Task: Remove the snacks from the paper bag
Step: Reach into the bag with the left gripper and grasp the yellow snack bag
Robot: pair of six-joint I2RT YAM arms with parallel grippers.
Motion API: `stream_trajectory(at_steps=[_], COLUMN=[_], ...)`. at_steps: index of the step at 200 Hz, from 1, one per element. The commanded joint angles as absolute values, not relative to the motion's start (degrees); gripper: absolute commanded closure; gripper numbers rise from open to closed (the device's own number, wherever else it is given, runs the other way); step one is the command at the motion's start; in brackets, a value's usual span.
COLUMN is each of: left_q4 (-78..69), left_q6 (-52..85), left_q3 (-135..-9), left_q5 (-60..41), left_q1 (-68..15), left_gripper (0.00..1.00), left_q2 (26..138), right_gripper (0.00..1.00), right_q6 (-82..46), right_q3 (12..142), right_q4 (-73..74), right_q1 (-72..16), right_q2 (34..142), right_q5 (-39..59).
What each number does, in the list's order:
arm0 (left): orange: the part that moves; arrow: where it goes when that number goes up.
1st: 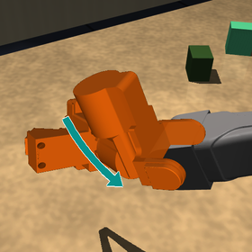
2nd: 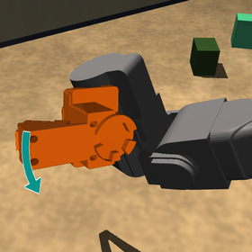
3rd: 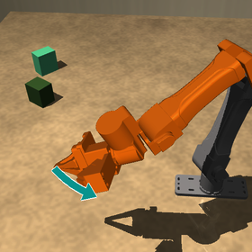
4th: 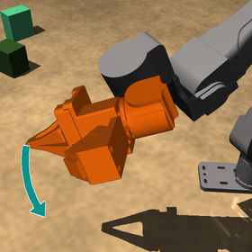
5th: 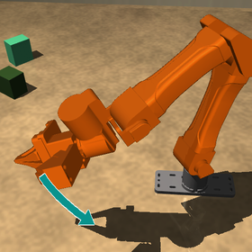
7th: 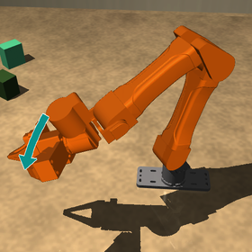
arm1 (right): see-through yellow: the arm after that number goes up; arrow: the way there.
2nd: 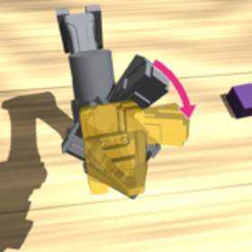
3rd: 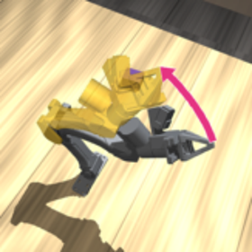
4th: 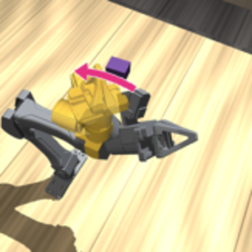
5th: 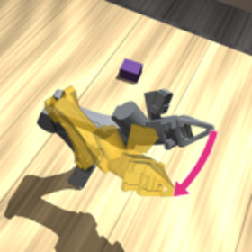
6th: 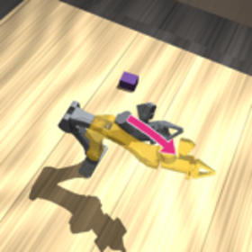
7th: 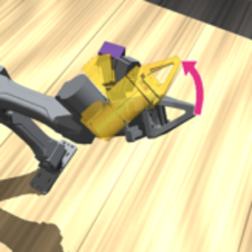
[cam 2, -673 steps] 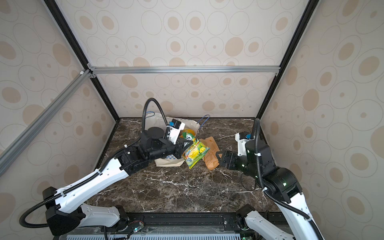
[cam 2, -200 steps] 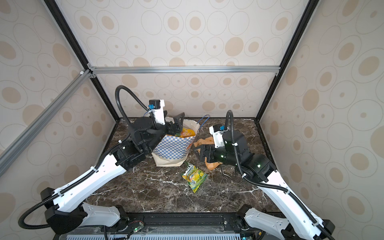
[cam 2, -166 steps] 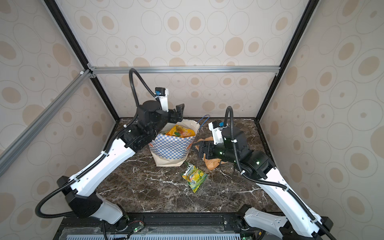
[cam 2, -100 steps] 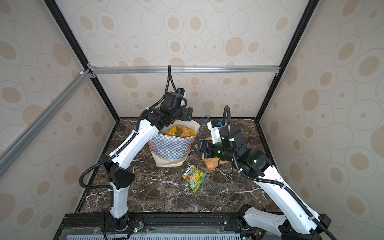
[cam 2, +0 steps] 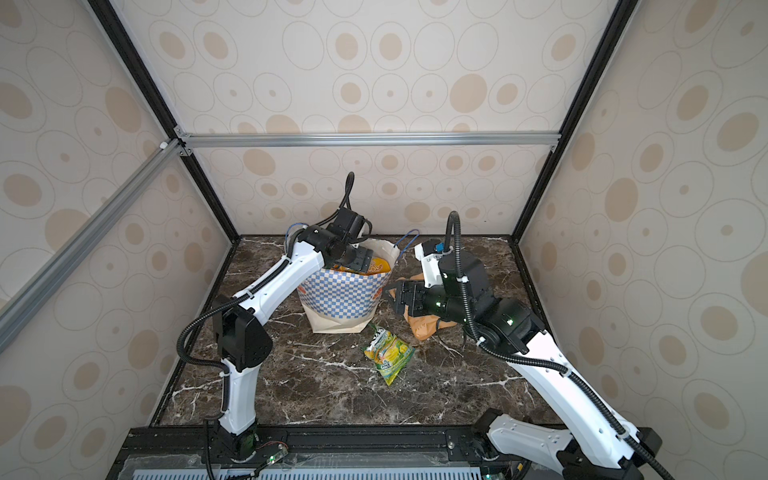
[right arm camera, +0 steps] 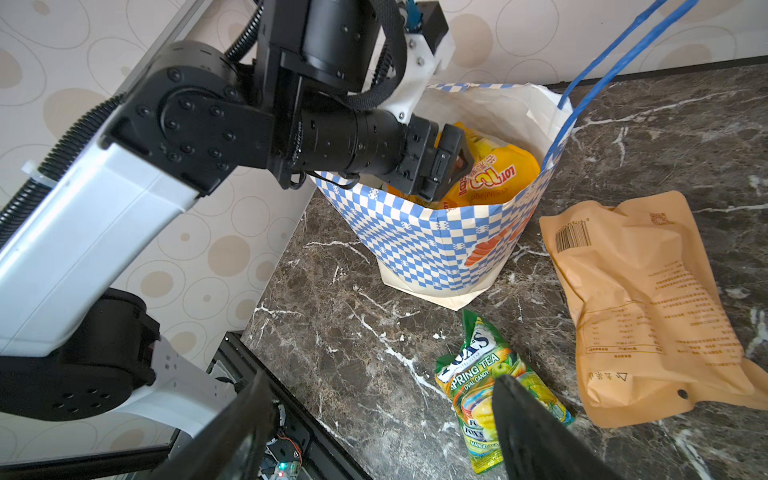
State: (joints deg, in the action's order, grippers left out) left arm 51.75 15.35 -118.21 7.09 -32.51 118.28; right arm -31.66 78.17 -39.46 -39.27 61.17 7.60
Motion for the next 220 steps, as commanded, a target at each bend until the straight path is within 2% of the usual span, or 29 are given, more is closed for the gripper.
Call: stream_trajectory(at_steps=[1,120,151,174,220], left_q4=[52.53,50.46,50.19,50.97,47.48], left_q6=[14.29,13.1,13.01,12.67,12.66], left_q3=[-115.69,-109.01,-107.78,-107.58,-105.51], left_q5=[6.21,6.23,11.23,14.68,11.4], left_q1=[-31.64,-29.31,-29.17,-28.83,-28.17], left_gripper=[0.15,0.09,0.11,0.22,0.68], left_q2=[117.58,122.5,121.82,122.19,118.28], right_gripper=[0.14,0.14,0.15,0.14,0.15], right_q6=[-31.99,-32.7,-33.04,-33.3,-34.11], right_q3=[77.34,77.69,78.02,78.05,77.96], right_q4=[-38.58,-38.72,-38.16,-38.07,-37.8], right_q1=[-39.69,-39.71,-39.67,-39.73,-39.98], right_q2=[61.0,61.86,62.48,62.57,62.16], right_q5=[7.65,8.09,8.61,8.79,8.35])
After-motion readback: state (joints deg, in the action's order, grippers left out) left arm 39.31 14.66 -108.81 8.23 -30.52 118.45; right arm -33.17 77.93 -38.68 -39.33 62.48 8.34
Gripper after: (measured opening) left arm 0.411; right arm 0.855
